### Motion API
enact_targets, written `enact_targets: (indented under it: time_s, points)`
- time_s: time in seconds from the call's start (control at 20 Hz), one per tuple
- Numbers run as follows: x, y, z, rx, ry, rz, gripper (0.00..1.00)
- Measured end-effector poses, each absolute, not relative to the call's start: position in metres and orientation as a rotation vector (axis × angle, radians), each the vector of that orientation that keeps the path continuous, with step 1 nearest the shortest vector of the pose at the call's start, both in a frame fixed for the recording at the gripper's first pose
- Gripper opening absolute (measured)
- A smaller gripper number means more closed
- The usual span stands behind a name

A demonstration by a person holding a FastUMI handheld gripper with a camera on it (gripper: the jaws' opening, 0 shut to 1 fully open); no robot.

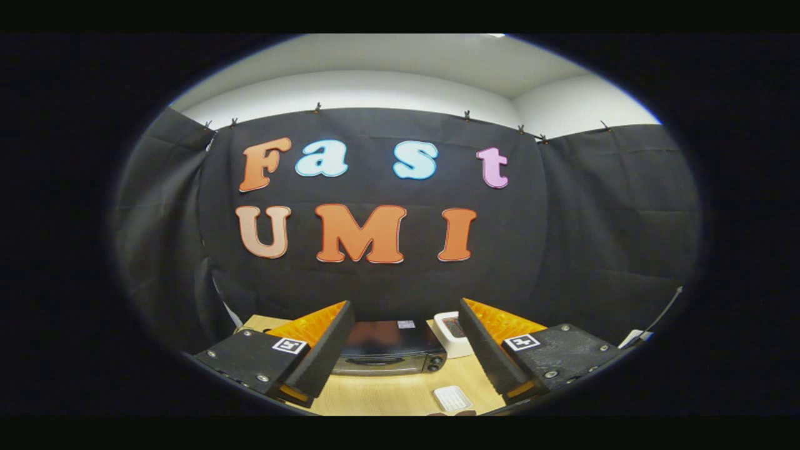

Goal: Open the toaster oven, put the food inside, and close the toaster oven door.

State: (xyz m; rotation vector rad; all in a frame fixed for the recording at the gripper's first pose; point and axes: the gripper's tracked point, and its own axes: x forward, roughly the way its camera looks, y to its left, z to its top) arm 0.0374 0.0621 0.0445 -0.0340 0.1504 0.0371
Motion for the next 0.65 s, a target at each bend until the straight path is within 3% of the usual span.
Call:
enact_targets:
  time_s: [0.65]
  points:
    - [0.047,0.062,0.037,0.014,0.139,0.061,0.99]
